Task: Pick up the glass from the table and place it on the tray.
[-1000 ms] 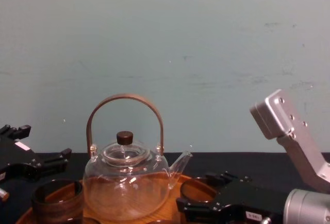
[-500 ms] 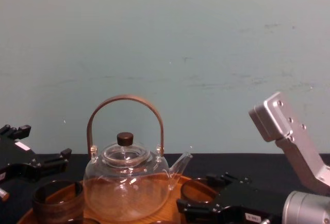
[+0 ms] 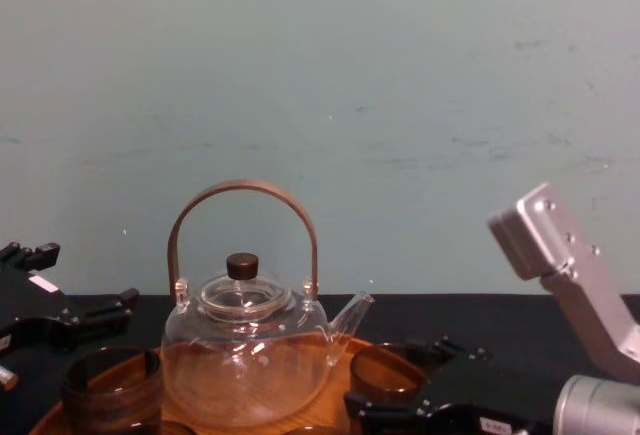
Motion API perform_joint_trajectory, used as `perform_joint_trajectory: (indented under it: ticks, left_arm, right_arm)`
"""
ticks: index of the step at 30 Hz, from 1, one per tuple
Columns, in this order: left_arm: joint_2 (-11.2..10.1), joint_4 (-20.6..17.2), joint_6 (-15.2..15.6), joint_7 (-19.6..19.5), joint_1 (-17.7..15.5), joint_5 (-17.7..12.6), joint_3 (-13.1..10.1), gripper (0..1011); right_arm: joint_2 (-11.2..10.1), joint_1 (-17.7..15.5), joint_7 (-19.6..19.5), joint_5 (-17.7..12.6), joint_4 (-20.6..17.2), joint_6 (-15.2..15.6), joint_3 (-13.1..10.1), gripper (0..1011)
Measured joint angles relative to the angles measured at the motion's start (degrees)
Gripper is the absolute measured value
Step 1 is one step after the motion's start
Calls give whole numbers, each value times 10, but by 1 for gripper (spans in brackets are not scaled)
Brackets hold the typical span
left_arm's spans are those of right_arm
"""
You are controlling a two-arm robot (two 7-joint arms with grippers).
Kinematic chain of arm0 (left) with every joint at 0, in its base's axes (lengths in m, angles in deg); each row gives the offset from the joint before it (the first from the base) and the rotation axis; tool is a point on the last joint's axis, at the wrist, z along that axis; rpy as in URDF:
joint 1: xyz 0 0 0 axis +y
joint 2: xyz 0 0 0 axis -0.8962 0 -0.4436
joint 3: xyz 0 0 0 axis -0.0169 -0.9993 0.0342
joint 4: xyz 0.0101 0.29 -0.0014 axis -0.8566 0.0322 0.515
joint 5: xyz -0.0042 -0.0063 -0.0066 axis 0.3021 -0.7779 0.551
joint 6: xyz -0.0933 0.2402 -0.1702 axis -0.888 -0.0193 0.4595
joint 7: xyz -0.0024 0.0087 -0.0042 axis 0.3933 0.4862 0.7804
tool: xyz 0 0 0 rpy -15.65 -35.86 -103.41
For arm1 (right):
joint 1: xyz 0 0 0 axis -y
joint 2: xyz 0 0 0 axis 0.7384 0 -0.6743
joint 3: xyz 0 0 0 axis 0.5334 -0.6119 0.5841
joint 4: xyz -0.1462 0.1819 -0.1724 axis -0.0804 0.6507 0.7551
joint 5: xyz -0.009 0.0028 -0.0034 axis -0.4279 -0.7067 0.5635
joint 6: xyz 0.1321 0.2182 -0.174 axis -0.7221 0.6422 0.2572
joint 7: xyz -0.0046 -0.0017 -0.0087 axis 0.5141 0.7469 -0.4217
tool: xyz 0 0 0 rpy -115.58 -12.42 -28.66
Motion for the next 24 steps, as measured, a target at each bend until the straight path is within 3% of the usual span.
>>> perform_joint_trajectory:
  ticks: [24]
  left_arm:
    - [0,0,0,0,0,0,0,1001]
  right_arm:
    - [-12,-23,9,-33,-39,-34,-22,1002]
